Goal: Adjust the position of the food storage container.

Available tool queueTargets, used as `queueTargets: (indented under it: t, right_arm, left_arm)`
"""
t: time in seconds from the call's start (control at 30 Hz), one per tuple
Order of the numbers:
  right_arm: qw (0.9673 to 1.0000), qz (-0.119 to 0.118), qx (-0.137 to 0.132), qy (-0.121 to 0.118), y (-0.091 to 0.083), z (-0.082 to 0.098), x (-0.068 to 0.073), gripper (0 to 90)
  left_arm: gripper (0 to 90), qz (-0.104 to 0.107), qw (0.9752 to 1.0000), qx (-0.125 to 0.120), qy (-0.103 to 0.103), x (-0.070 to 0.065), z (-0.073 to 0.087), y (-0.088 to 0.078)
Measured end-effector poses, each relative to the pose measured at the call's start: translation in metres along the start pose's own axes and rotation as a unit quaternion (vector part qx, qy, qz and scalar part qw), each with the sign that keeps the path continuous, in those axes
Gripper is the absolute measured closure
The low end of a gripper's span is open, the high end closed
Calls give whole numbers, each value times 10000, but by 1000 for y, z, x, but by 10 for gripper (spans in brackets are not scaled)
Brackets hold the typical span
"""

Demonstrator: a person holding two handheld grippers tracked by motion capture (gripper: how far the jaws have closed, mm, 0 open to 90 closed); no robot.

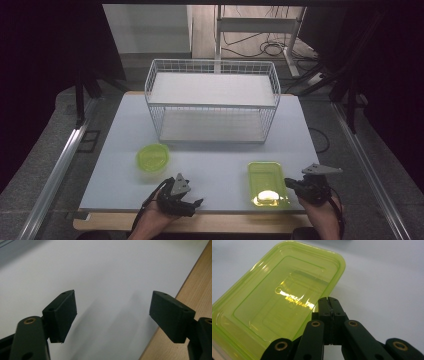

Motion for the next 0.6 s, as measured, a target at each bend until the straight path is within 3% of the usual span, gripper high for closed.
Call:
queueTargets:
  t: [0.33,0.5,0.6]
  right_arm:
    - [9986,-353,62,-393,21,-17,36,891]
    - [9963,-587,80,-626,35,-28,56,891]
    - [9939,-848,97,-705,45,-35,67,891]
  left_arm:
    - [249,49,10000,13,76,-2,-3,1]
    - [321,151,9999,-15,38,-2,-5,-1]
    - [401,172,9998,-70,-23,2,-6,-5]
Point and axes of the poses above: each handheld gripper's, and its own axes: y roughly forward along the jaws, z roughly out of its underside, x roughly to its left, the point moved 6 cm from there along y, roughly forward along the jaws, and after that the axes turned 10 degrees about x, right-handed, at the moved point
